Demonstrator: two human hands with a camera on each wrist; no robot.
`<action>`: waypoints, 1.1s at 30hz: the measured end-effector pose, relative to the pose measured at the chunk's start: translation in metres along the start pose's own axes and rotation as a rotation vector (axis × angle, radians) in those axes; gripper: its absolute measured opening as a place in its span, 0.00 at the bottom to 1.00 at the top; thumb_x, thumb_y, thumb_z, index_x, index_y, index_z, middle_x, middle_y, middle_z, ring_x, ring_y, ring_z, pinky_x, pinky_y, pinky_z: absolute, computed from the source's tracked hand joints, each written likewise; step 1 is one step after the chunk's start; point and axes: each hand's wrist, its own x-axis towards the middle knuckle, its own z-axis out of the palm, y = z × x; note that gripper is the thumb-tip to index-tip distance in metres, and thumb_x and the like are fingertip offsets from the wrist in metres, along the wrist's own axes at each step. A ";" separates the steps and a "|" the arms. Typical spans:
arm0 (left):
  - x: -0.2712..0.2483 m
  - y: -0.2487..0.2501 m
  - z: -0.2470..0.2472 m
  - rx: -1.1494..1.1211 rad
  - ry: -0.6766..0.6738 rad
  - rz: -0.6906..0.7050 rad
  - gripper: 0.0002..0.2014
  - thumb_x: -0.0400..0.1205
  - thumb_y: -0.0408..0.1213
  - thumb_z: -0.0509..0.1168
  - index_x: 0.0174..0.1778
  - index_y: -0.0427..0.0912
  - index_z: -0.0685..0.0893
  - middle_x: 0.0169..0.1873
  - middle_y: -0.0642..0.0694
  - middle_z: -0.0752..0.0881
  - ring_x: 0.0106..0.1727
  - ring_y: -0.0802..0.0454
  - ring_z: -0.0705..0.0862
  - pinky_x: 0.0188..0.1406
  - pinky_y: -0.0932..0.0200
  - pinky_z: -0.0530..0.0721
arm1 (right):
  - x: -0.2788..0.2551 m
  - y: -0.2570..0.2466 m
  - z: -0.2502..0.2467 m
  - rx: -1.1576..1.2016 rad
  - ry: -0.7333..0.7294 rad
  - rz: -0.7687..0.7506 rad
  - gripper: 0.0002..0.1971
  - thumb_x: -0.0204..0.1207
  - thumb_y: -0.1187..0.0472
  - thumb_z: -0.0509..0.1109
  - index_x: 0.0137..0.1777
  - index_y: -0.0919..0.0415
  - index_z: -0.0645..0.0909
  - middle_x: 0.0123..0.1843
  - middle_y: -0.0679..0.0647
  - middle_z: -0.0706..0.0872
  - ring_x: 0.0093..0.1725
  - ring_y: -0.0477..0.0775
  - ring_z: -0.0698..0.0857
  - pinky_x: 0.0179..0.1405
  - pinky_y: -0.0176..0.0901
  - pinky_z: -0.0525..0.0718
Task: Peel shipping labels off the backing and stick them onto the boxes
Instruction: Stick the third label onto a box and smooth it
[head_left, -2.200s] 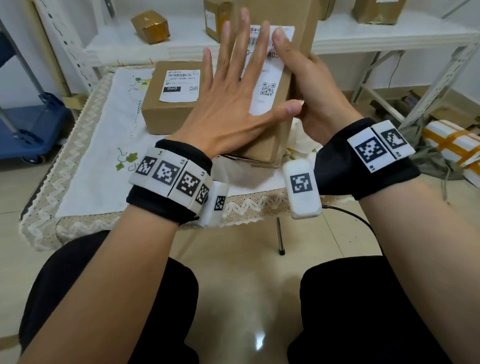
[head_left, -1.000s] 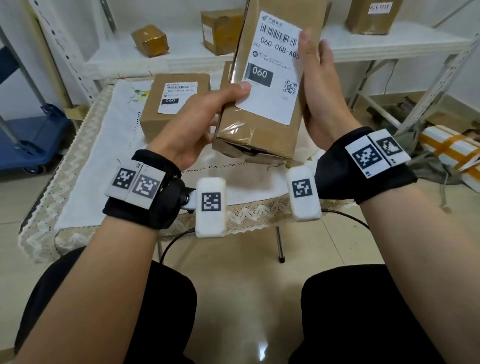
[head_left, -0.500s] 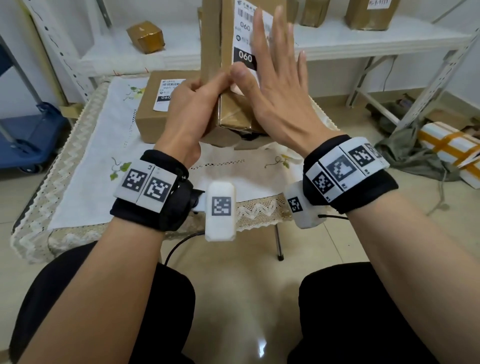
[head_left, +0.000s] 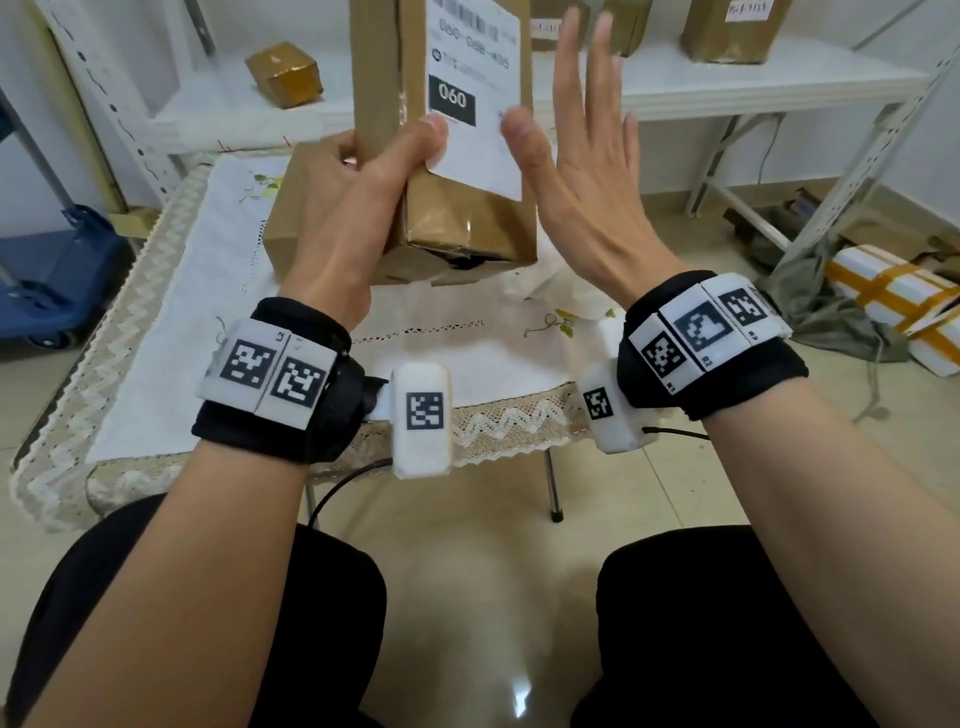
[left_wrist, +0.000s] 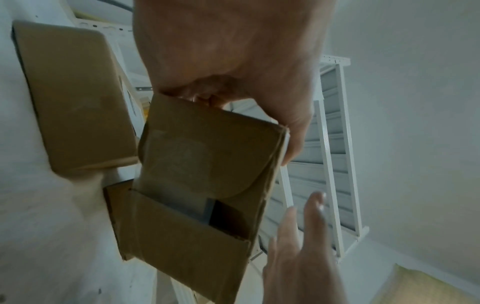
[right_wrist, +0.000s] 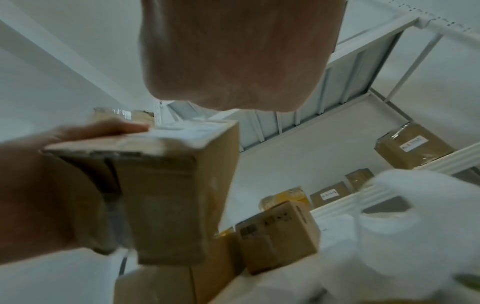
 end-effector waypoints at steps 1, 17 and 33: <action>0.000 -0.001 0.002 0.024 0.004 0.008 0.26 0.75 0.51 0.79 0.63 0.40 0.86 0.43 0.54 0.94 0.43 0.57 0.94 0.39 0.58 0.89 | 0.002 -0.006 0.001 0.001 0.015 -0.015 0.51 0.76 0.25 0.37 0.92 0.57 0.36 0.92 0.60 0.32 0.91 0.63 0.34 0.87 0.70 0.32; -0.015 0.003 0.010 -0.045 0.051 -0.035 0.15 0.79 0.48 0.77 0.56 0.45 0.87 0.38 0.57 0.94 0.44 0.57 0.94 0.52 0.46 0.93 | -0.009 -0.005 0.023 -0.019 -0.073 -0.050 0.43 0.84 0.31 0.43 0.92 0.53 0.36 0.92 0.57 0.32 0.91 0.59 0.33 0.88 0.66 0.31; -0.013 0.009 0.005 0.122 -0.216 -0.027 0.31 0.91 0.64 0.44 0.72 0.51 0.85 0.59 0.50 0.93 0.59 0.48 0.92 0.55 0.37 0.91 | 0.015 0.018 0.008 0.912 -0.111 0.504 0.50 0.78 0.37 0.72 0.92 0.54 0.49 0.69 0.46 0.90 0.63 0.47 0.91 0.65 0.57 0.87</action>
